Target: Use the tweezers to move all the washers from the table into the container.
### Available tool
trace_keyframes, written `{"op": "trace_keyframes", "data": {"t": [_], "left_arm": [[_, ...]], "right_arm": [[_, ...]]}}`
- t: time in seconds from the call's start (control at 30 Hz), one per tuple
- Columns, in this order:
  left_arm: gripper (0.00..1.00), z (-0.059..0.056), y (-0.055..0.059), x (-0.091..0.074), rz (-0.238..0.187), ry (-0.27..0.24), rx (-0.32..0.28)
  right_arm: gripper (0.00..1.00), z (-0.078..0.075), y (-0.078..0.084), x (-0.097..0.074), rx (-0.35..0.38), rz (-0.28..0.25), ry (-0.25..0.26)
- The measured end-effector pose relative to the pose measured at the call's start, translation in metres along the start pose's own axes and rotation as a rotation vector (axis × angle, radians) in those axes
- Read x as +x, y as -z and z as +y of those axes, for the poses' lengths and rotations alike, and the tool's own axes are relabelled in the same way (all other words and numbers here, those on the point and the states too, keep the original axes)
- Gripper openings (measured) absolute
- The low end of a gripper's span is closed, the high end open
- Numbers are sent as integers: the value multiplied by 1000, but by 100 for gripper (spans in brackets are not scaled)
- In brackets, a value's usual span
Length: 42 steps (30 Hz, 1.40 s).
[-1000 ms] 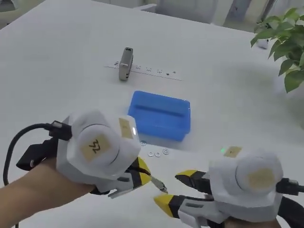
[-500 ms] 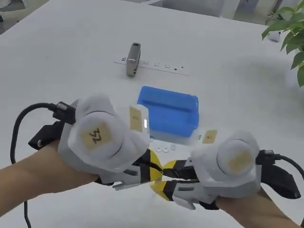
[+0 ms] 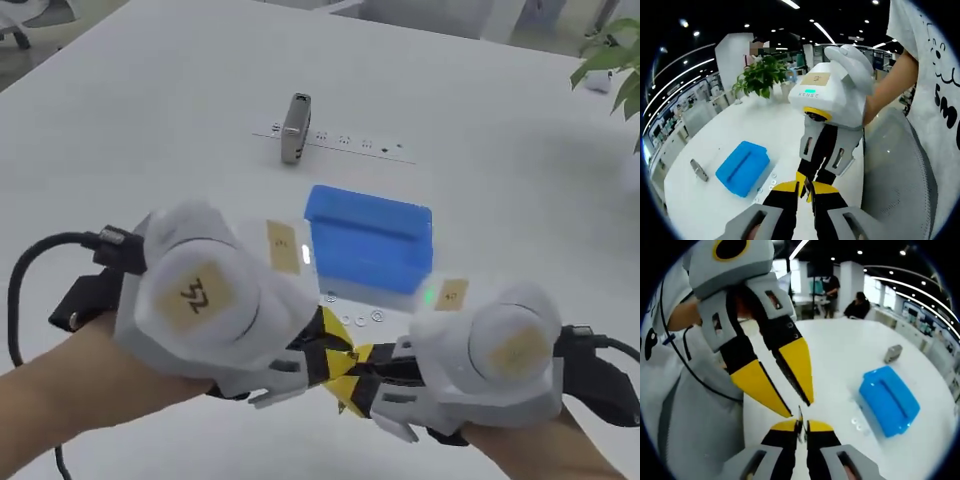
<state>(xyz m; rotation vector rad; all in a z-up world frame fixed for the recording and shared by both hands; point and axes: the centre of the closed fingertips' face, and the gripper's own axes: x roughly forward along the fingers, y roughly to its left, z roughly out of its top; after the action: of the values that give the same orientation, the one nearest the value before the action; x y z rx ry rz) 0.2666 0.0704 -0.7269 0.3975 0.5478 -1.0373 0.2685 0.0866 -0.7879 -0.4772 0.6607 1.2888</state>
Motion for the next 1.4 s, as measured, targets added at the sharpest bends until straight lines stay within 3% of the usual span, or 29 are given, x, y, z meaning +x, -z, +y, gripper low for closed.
{"op": "trace_keyframes", "data": {"t": [0.07, 0.17, 0.2, 0.27, 0.4, 0.57, 0.7, 0.87, 1.07, 1.2, 1.33, 1.4], "left_arm": [[23, 5, 5, -7, -25, -58, -96], [34, 11, 14, -17, -40, -132, -153], [41, 15, 23, -23, -30, -194, -179], [54, 16, 37, -31, -2, -244, -210], [71, 19, 57, -44, 8, -359, -291], [82, 22, 78, -57, 22, -505, -360], [85, 12, 90, -59, 31, -539, -428], [88, 9, 98, -61, 59, -585, -427], [90, 5, 105, -60, 61, -617, -458], [87, 3, 109, -58, 78, -635, -418], [87, -2, 108, -47, 114, -609, -338], [88, -3, 112, -45, 146, -607, -319]], "right_arm": [[2, -6, -2, -1, 22, -10, 10], [2, -14, -5, -1, 48, -31, 23], [2, -20, -9, -1, 66, -50, 27], [1, -27, -15, -1, 92, -74, 32], [1, -44, -29, -1, 131, -127, 56], [2, -73, -51, 4, 199, -236, 116], [1, -85, -58, 13, 216, -258, 118], [1, -98, -62, 30, 180, -258, 135], [2, -104, -60, 46, 165, -252, 124], [2, -107, -61, 52, 149, -253, 124], [2, -108, -59, 60, 128, -241, 120], [2, -108, -57, 62, 113, -232, 120]]}}
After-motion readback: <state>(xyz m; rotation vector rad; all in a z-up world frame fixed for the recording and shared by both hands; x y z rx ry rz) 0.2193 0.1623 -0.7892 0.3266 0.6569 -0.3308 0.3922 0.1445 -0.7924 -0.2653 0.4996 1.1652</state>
